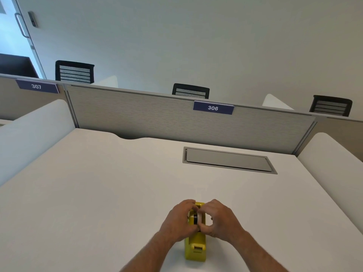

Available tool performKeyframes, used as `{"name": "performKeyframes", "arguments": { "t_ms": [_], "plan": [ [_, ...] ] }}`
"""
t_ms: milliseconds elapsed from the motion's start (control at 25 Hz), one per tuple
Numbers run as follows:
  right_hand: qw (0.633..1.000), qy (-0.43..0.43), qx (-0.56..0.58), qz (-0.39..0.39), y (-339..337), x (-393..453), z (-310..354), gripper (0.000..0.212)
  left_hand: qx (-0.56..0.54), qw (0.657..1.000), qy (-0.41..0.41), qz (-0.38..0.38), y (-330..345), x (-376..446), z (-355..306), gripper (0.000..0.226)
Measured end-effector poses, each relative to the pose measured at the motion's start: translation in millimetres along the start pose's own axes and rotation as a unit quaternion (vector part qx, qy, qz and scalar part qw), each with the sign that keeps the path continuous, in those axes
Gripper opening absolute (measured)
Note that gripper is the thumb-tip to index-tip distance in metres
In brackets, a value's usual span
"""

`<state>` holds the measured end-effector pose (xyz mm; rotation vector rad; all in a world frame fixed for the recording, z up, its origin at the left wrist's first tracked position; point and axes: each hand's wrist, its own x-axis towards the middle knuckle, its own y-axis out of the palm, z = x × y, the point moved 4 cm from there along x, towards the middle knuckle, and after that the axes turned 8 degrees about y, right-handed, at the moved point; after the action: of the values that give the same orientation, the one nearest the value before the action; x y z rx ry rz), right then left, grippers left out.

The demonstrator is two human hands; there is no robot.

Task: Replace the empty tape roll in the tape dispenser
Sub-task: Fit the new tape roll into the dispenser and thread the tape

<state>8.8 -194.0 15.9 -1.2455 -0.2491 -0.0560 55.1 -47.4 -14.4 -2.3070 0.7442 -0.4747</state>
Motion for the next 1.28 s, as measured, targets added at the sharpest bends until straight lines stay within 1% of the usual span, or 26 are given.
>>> {"name": "performKeyframes", "arguments": {
  "t_ms": [120,200,360,480,600,800,920,1040,1120,1280],
  "plan": [
    [1.0,-0.005,0.008,-0.011,-1.6,1.1,1.4,0.014,0.004,1.0,-0.002,-0.001,0.7,-0.3,-0.4,0.047],
    [1.0,-0.007,0.012,-0.018,-4.1,2.5,2.0,0.011,0.007,1.0,-0.002,-0.002,0.8,-0.3,-1.0,0.046],
    [1.0,-0.013,0.007,-0.008,-5.3,1.9,3.7,0.015,0.011,1.0,-0.005,-0.001,0.3,0.3,-2.1,0.047],
    [1.0,-0.011,0.014,-0.01,-4.9,3.2,2.1,0.01,0.012,1.0,-0.004,-0.001,0.1,0.2,-1.7,0.047],
    [1.0,-0.003,0.016,-0.007,-3.2,4.9,-0.3,0.013,0.009,1.0,-0.003,-0.001,0.1,0.1,-1.7,0.046],
    [0.999,0.013,0.044,-0.005,-1.9,4.7,-4.3,0.01,0.013,1.0,0.0,0.002,-0.1,0.6,-1.0,0.049],
    [0.998,0.022,0.057,0.01,-2.1,2.8,-4.5,0.014,0.015,1.0,0.002,0.001,-0.7,0.2,-1.7,0.051],
    [0.998,0.024,0.053,0.023,0.0,-0.2,-3.0,0.029,0.016,1.0,0.001,0.001,-1.1,0.1,-3.0,0.053],
    [0.998,0.027,0.048,0.026,2.8,-1.5,-3.6,0.035,0.018,1.0,0.003,0.004,-1.4,-0.5,-3.6,0.054],
    [0.999,0.025,0.037,0.016,2.7,-1.8,-3.1,0.033,0.023,1.0,-0.001,0.004,-1.7,-0.3,-4.7,0.053]
  ]
}}
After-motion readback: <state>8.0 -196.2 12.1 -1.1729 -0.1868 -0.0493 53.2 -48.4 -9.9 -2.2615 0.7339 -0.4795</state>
